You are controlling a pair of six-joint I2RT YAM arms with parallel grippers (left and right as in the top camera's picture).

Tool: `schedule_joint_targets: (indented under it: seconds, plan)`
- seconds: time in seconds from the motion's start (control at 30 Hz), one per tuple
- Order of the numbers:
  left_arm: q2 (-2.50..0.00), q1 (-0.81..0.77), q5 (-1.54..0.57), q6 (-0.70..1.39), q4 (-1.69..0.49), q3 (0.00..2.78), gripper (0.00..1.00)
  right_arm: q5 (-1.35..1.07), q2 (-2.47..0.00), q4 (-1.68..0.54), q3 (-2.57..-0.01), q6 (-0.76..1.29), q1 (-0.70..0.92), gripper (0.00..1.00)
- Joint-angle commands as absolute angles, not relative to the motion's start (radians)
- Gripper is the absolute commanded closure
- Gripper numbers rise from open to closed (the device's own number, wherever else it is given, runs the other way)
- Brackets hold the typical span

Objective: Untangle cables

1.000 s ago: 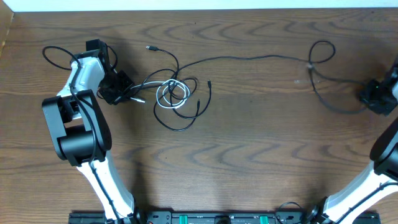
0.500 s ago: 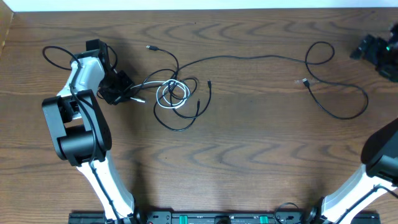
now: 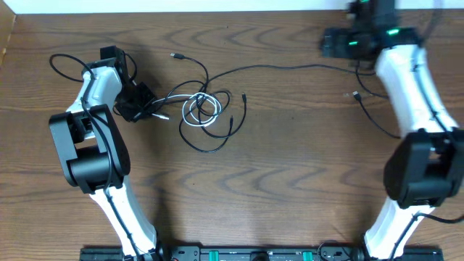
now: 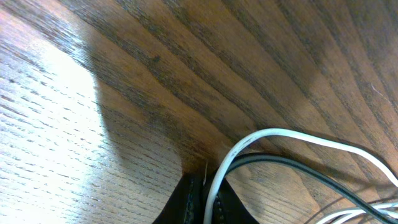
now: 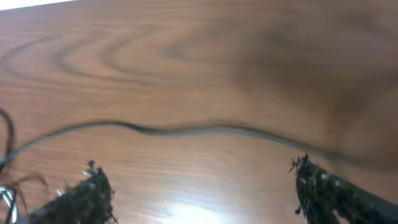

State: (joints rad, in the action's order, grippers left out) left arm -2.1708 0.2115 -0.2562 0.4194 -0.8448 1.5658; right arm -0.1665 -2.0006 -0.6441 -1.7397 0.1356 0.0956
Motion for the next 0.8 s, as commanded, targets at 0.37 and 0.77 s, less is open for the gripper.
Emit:
schedule_joint_targets:
  seconds: [0.37,0.77]
  plan:
    - [-2.209,0.217,-0.209,0.424,-0.836,1.543,0.87,-0.163,-2.094,-0.088,-1.47,-0.3,0.479,0.09]
    - [-2.209,0.216,-0.209,0.424,-0.833,1.543,0.88,-0.21,-2.263,0.086,-1.503,-0.391,0.493,0.08]
